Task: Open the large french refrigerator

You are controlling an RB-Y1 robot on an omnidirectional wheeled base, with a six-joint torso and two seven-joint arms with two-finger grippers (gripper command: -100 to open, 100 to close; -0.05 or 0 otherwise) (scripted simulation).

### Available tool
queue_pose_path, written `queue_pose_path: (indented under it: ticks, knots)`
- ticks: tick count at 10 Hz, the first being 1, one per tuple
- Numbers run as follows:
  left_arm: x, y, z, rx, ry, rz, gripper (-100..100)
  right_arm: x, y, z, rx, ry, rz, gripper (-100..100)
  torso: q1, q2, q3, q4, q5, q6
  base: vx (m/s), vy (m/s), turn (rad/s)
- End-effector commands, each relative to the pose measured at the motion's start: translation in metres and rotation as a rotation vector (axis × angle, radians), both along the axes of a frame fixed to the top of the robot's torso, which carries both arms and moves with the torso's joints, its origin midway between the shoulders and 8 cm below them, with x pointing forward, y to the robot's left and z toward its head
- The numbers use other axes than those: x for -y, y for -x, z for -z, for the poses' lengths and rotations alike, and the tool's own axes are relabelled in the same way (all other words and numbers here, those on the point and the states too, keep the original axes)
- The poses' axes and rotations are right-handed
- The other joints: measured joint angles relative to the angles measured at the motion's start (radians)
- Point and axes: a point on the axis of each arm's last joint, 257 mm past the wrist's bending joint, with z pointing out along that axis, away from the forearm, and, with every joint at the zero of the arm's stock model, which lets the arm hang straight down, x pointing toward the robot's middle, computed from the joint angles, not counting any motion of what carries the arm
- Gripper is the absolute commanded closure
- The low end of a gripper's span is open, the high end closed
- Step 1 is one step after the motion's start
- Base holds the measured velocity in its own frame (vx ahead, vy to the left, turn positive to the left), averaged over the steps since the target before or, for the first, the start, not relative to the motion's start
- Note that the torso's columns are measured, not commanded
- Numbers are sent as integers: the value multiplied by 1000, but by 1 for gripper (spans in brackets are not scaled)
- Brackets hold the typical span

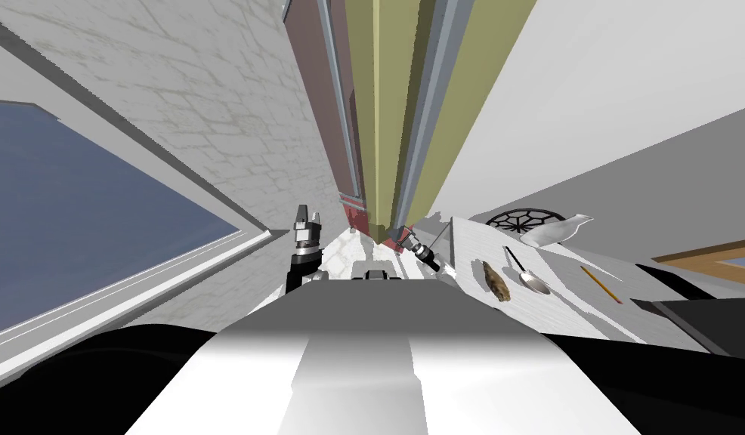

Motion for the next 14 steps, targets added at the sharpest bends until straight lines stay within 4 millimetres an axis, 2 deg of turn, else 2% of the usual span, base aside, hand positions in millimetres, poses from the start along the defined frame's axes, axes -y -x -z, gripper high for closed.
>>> queue_pose_path:
  ticks: [1,2,4,5,7,8,9,10,12,13,14]
  knots:
    - [0,0,0,0,0,0,0,-11,-17,-11,15,1,-11,-100,1,0,0,0,0,0,-39,-17,0]
    - [0,0,0,0,0,0,0,-18,-31,-7,-19,-18,1,-100,2,-2,-1,1,1,0,-74,-45,-17]
    - [0,0,0,0,0,0,0,-26,-40,-19,9,-8,-16,-100,0,3,1,3,1,0,-70,-40,4]
    - [0,0,0,0,0,0,0,-36,-50,-13,-31,-26,-9,-100,2,3,1,6,1,0,-90,-39,-22]
    - [0,0,0,0,0,0,0,-44,-60,-28,0,-21,-27,-100,3,8,4,5,1,-1,-66,-38,-8]
    - [0,0,0,0,0,0,0,-55,-67,-17,-55,-42,-23,-100,5,7,4,8,2,-2,-81,-59,-9]
    - [0,0,0,0,0,0,0,-61,-73,-28,-32,-36,-36,-100,4,9,5,6,1,-2,-87,-56,2]
    - [0,0,0,0,0,0,0,-64,-78,-38,-12,-36,-44,-100,4,11,5,9,1,-1,-59,-21,3]
    - [0,0,0,0,0,0,0,-65,-78,-39,-9,-36,-45,-100,6,13,6,14,3,-1,-6,1,-4]
    - [0,0,0,0,0,0,0,-80,-86,-30,-63,-55,-51,-100,6,14,7,15,3,-1,-47,-26,-35]
    - [0,0,0,0,0,0,0,-82,-88,-35,-54,-53,-56,-100,5,18,10,14,2,-4,-80,-54,8]
